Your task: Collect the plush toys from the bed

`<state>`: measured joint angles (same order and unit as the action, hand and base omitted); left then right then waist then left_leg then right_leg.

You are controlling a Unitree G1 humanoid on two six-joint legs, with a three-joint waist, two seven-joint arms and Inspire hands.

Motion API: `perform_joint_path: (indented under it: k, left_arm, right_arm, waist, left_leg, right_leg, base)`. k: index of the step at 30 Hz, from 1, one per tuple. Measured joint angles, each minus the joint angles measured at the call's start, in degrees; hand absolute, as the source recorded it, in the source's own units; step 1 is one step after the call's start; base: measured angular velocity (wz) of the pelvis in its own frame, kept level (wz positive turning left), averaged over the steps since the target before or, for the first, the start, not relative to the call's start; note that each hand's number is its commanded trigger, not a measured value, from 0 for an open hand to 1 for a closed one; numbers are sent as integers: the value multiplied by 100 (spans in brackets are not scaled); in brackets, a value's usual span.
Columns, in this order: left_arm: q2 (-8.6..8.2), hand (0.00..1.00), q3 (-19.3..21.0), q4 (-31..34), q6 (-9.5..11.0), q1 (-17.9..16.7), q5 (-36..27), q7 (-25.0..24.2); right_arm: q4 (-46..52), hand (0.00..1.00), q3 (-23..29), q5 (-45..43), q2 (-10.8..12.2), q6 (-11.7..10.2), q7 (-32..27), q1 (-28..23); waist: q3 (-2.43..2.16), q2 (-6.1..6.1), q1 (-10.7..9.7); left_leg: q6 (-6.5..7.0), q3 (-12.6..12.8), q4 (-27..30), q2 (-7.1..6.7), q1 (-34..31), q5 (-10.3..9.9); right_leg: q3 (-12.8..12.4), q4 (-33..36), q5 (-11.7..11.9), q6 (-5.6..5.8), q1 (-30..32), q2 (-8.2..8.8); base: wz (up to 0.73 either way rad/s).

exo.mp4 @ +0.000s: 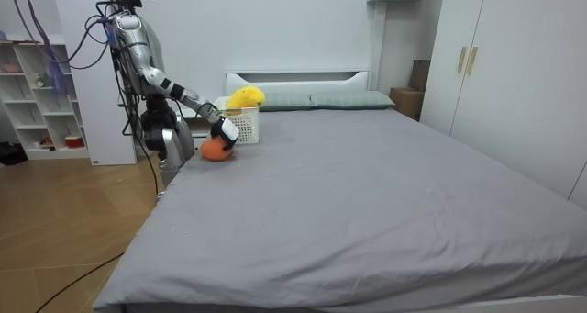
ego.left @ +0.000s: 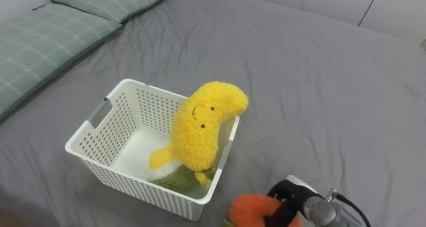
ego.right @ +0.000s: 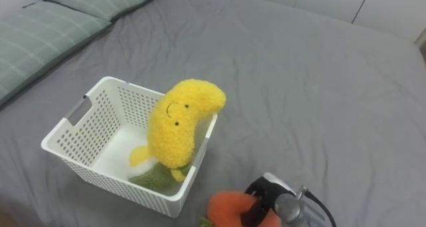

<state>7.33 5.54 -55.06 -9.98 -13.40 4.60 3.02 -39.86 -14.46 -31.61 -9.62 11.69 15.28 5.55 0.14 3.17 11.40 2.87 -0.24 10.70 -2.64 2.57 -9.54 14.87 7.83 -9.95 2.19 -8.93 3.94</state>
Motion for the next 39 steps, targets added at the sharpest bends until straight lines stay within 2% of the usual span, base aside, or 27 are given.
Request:
perform_joint_path:
  k: [5,9,15,17,19,24,27,30,34,39]
  left_arm:
    - [9,0,0,-14,56,18,-66,7]
    - [24,0,37,-15,94,17,4,-19]
    - [35,0,263,-188,159,22,-63,-143]
    - [34,0,282,-204,163,30,-61,-142]
    - [35,0,323,-214,164,27,-62,-142]
    - [44,0,386,-205,163,46,-45,-143]
    - [43,0,385,-146,162,69,-55,-143]
    - [38,0,385,-162,162,112,-55,-146]
    - [39,0,428,-235,166,151,-43,-145]
    - [44,0,446,-232,169,152,-30,-145]
  right_arm:
    - [248,100,-3,250,18,-31,-30,4]
    - [936,100,37,241,-54,-35,-133,5]
    - [2318,100,764,292,-434,-132,-367,216]
    - [2647,100,988,306,-480,-142,-540,225]
    - [3062,100,1172,303,-501,-160,-679,228]
    - [3604,100,1341,355,-575,-153,-719,231]
    - [3660,100,1355,363,-675,-67,-741,376]
    - [3672,100,1350,347,-676,27,-811,607]
    - [3893,100,1316,225,-675,46,-841,933]
    - [4199,100,1303,117,-654,48,-887,1103]
  waist:
    - [13,21,-9]
    - [33,49,-66]
    - [45,83,-196]
    - [47,89,-218]
    - [47,90,-323]
    - [34,98,-399]
    - [22,110,-403]
    - [17,109,-370]
    - [13,100,-285]
    - [10,94,-151]
  left_leg:
    - [0,17,-13,3,6,0]
    - [1,2,-14,-1,0,0]
    - [7,15,-9,-12,-8,0]
    - [7,14,-7,-9,0,0]
    - [6,7,-31,-7,-8,-1]
    - [8,41,-40,0,-15,-2]
    - [9,101,-39,13,-29,-1]
    - [9,145,-39,14,-17,-1]
    - [9,159,-45,31,1,0]
    - [9,128,-42,30,-23,0]
  right_leg:
    - [-32,-3,0,0,2,-5]
    - [-25,-4,-1,2,10,4]
    - [16,-7,-5,14,17,24]
    - [16,-7,-5,15,15,20]
    - [12,-4,-4,15,26,18]
    - [-49,53,-4,14,80,16]
    - [-77,111,-3,13,139,18]
    - [-116,194,-3,13,187,17]
    - [-139,192,-3,13,182,11]
    - [-102,191,-3,13,190,13]
  base:
    - [-1]
    - [0]
    - [0]
    - [0]
    - [0]
    - [-5]
    - [-9]
    - [-8]
    - [-3]
    - [3]
